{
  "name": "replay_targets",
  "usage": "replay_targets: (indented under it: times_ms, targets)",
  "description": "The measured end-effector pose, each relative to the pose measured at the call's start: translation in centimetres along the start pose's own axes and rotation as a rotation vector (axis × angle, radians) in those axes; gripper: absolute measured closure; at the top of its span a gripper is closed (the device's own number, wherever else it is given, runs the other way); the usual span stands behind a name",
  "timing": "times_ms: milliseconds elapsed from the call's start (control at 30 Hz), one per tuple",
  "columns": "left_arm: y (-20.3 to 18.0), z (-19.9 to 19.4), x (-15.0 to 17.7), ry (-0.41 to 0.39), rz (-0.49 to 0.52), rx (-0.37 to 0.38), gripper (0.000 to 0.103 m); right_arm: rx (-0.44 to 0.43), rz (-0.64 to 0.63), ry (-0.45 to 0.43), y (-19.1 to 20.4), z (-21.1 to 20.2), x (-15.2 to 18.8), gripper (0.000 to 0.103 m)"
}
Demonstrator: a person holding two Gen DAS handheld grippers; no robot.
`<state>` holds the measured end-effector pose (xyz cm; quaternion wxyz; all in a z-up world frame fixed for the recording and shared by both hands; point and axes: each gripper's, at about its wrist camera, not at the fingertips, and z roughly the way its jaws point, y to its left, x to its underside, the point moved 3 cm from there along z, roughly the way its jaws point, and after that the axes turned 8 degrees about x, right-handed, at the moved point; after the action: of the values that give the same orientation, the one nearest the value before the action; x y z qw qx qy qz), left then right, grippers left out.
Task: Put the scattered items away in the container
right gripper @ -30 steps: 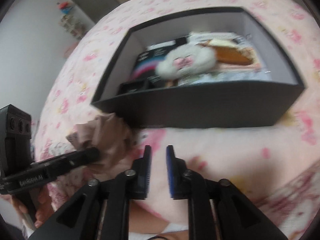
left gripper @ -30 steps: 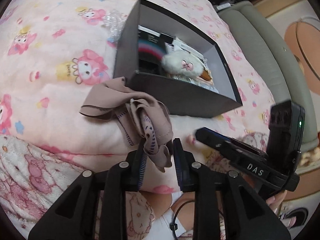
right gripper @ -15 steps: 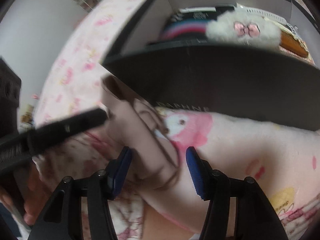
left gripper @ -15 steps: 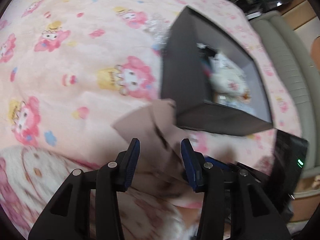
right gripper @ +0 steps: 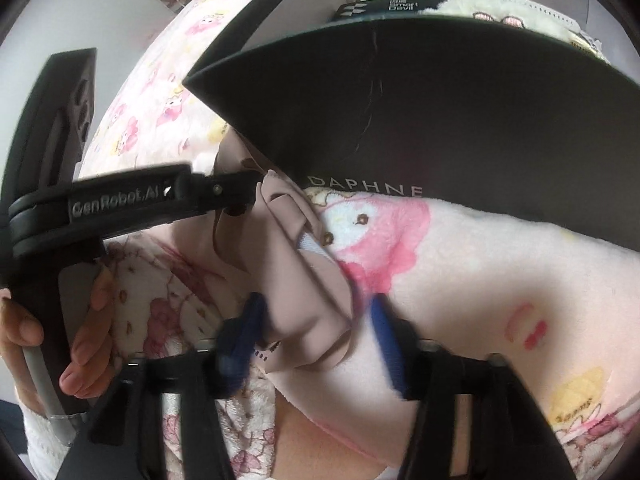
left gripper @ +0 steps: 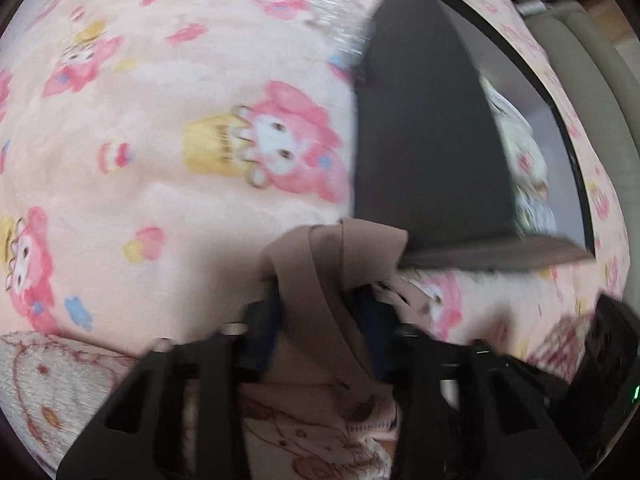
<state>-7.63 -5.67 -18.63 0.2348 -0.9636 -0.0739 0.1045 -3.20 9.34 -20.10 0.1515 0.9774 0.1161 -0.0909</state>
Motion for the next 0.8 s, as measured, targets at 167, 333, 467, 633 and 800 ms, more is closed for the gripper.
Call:
replay_targets:
  times_ms: [167,333,467,633,800]
  targets:
    - [-2.2,-0.8,1.4,0.006,0.125,0.087,0.097,0.007,0.045,-0.052,-1.0,-1.7,-0.1,0.088]
    - [-4.0,-4.2,2.7,-0.025,0.147,0.25,0.096,0.135,0.119,-0.231,-3.3,-6.8,-0.9,0.088]
    - [-3.3,-5.7,1.9,-0.079,0.14,0.12,0.062,0.072,0.12,-0.212,-3.1,-7.6,-0.4,0.075]
    - [-1.0,-3.8,1.1,-0.067,0.035,0.055,0.044,0.034,0.113,-0.12,-2.9,-4.8,-0.4,0.056]
    - [0.6,-1.8,0.5,-0.021,-0.017,0.07,0.045,-0.002,0.1,0.005,-1.5,-0.8,0.3,0.049]
